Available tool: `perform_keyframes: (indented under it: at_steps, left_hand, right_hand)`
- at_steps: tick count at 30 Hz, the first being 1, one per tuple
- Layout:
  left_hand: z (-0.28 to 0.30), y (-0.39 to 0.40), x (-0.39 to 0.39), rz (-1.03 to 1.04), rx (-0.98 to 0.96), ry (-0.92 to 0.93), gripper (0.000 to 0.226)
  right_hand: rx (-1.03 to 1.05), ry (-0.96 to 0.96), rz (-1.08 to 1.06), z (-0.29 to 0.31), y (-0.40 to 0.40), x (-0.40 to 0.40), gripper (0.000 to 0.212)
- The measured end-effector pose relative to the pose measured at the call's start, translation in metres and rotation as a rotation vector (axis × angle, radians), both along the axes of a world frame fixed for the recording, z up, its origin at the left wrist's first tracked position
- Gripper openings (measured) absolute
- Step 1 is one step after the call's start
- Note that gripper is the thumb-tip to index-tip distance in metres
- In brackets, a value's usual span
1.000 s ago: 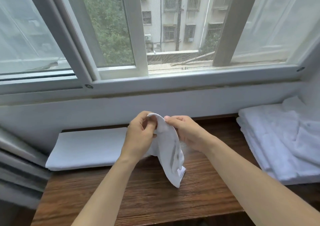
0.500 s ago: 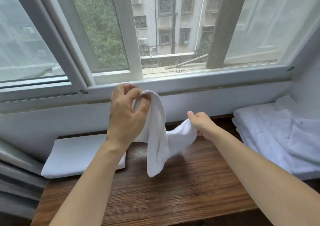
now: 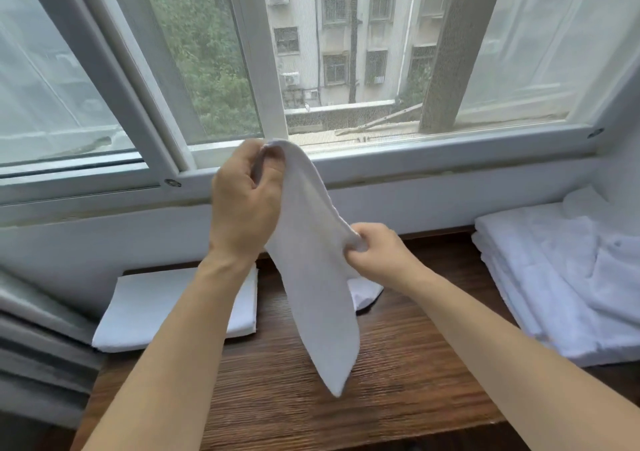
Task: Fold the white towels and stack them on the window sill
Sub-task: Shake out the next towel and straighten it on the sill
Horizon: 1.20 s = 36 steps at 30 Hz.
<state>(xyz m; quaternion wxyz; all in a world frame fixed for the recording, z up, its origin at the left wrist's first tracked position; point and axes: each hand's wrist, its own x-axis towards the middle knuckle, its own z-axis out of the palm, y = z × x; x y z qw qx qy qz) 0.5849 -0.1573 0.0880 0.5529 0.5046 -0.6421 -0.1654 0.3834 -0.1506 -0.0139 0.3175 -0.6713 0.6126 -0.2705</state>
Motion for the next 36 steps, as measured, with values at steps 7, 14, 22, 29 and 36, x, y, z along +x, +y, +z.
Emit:
perform_keyframes:
  at_steps: [7, 14, 22, 29, 36]
  left_hand:
    - [-0.009, 0.002, 0.053, 0.022, 0.071, 0.116, 0.035]
    - [-0.082, 0.005, 0.092, -0.141, 0.519, 0.019, 0.033]
    - [-0.153, 0.025, 0.074, -0.192, 0.858, -0.572, 0.031]
    - [-0.171, 0.055, 0.069, -0.189, 0.916, -0.472, 0.028]
    - [-0.182, 0.058, 0.048, -0.130, 0.856, -0.370, 0.025]
  right_hand:
    - [0.074, -0.262, -0.164, -0.013, -0.009, -0.048, 0.034]
    - [0.210, -0.608, -0.282, -0.067, 0.002, -0.059, 0.043]
    - [0.697, -0.348, -0.449, -0.171, 0.025, -0.036, 0.027]
    - [0.515, -0.299, -0.447, -0.197, -0.022, -0.044, 0.036]
    - [0.662, -0.264, -0.247, -0.194, -0.080, -0.030, 0.017]
